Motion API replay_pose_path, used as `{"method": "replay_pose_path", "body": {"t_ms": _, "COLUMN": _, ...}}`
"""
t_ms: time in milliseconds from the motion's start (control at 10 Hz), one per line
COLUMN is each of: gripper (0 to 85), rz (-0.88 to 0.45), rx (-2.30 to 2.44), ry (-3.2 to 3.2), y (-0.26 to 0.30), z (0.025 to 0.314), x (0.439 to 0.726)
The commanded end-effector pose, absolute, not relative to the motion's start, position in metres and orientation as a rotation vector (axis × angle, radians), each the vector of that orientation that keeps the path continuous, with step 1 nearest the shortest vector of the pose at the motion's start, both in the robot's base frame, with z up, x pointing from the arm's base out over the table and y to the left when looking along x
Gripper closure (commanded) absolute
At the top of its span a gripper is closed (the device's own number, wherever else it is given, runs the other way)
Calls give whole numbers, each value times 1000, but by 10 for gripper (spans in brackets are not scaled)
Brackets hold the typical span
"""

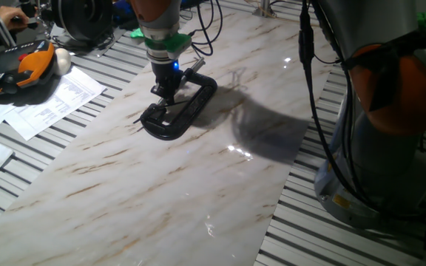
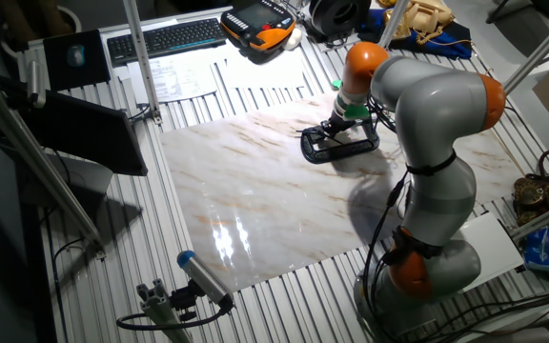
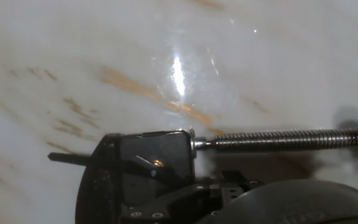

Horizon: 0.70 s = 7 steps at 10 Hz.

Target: Turn the hands of a clock

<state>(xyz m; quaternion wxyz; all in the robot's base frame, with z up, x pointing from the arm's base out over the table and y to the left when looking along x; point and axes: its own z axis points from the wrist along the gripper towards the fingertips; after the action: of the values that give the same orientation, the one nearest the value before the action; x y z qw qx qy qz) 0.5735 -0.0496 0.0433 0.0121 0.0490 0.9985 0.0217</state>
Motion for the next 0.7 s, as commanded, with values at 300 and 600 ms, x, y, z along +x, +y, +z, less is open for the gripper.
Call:
{"method": "replay_pose_path", "body": {"t_ms": 300, "gripper": 850, "rz": 69, "rx": 170, "ry": 3114, "y": -46, "z": 46, "x": 570}}
{"method": "replay_pose_path", "body": {"t_ms": 600, "gripper": 850, "rz": 64, "rx": 181, "ry": 3115, "y": -40, "z": 46, "x": 566}}
